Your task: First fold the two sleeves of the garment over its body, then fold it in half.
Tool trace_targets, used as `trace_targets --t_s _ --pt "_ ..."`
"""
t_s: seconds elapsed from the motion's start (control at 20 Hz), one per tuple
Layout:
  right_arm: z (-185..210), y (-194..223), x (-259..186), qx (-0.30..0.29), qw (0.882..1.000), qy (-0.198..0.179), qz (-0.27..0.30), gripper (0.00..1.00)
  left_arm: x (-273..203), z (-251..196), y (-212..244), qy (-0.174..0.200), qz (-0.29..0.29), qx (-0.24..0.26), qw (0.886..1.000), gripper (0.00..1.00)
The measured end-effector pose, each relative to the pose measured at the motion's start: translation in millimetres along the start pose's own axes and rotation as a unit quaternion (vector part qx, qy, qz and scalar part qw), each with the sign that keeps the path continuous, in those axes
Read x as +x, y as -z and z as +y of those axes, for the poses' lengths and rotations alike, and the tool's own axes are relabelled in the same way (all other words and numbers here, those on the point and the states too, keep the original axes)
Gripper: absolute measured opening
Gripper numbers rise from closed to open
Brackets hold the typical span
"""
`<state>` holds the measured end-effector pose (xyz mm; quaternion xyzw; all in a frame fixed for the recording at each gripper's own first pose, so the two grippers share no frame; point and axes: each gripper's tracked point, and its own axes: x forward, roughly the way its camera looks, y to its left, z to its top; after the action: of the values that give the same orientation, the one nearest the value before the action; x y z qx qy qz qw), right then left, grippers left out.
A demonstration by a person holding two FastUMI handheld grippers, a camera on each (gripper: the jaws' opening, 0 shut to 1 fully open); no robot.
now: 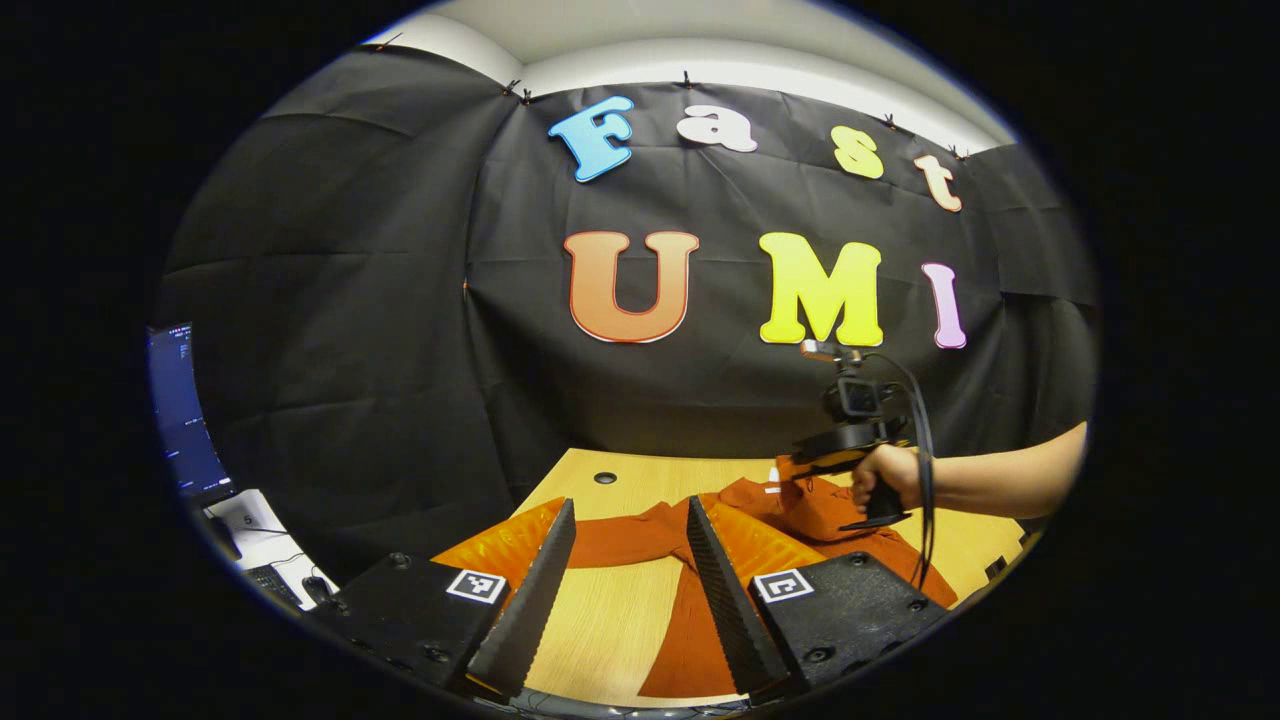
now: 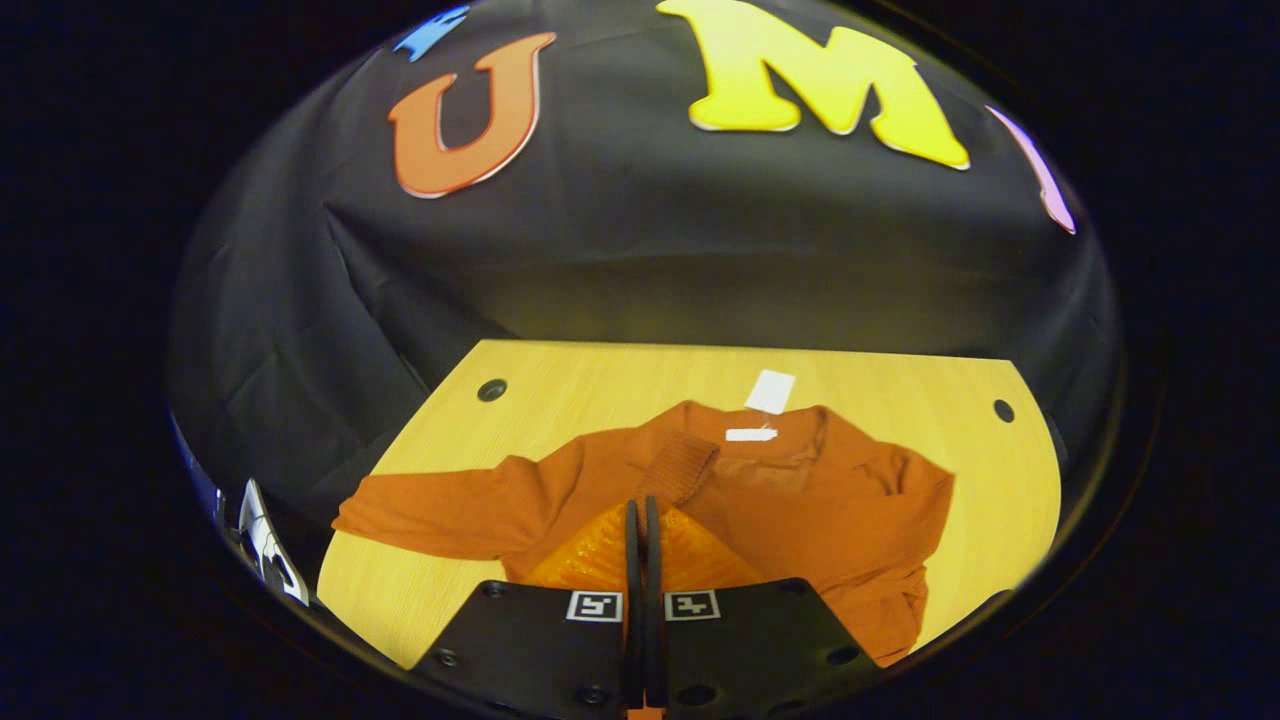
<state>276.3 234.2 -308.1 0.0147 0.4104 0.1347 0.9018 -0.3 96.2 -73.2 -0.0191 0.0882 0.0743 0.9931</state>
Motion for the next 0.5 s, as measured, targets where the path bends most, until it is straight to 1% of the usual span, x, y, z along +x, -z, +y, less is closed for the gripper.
trace_targets --t_s 0.15,0.3,0.5 --pt "25 25 34 -0.013 0.999 0.001 0.029 0.01 -2 2 -3 -0.001 -0.004 0.002 1.0 0.75" --pt "39 54 68 -0.018 0.998 0.008 0.058 0.01 -2 4 -2 -0.002 -0.005 0.003 1.0 0.75" --pt "44 79 91 -0.036 0.995 0.022 0.092 0.01 -7 16 4 -0.009 0.0 -0.002 1.0 0.75"
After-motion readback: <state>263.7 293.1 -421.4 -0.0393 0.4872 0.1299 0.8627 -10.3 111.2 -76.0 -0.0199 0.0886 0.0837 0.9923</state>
